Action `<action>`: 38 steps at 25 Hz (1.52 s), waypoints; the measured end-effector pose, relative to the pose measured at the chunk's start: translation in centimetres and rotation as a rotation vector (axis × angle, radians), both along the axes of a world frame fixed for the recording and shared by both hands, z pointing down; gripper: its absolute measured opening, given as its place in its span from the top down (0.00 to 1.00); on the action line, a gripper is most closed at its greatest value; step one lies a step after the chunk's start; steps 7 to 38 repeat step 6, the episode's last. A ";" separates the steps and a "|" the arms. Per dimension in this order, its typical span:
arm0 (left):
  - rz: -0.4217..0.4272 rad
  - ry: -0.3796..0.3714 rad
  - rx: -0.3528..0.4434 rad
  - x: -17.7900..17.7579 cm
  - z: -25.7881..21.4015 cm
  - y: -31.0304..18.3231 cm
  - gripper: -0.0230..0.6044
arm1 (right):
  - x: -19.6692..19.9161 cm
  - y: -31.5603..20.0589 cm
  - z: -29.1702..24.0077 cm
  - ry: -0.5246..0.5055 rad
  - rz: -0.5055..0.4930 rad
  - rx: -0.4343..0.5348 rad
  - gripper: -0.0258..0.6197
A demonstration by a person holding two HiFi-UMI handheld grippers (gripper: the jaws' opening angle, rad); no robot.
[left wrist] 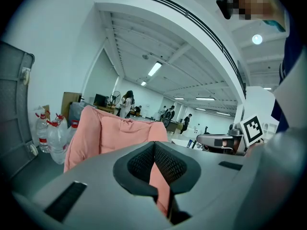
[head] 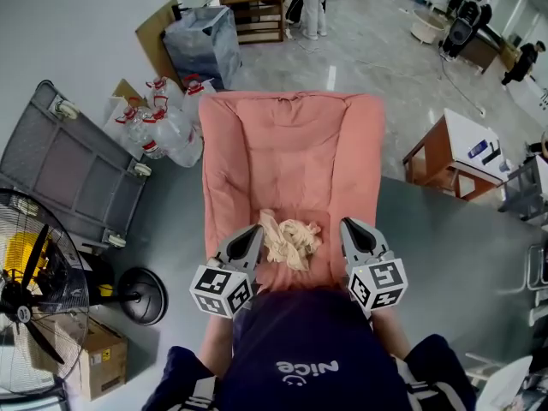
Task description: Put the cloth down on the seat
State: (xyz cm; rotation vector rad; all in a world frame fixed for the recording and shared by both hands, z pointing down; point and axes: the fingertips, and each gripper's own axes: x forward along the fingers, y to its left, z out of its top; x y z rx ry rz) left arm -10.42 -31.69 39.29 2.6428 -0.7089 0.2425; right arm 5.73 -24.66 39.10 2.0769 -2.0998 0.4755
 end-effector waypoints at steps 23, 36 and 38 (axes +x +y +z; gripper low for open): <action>-0.003 0.005 0.006 -0.2 -0.1 0.0 0.93 | -0.2 0.0 0.0 0.010 -0.004 0.001 0.88; -0.003 0.005 0.006 -0.2 -0.1 0.0 0.93 | -0.2 0.0 0.0 0.010 -0.004 0.001 0.88; -0.003 0.005 0.006 -0.2 -0.1 0.0 0.93 | -0.2 0.0 0.0 0.010 -0.004 0.001 0.88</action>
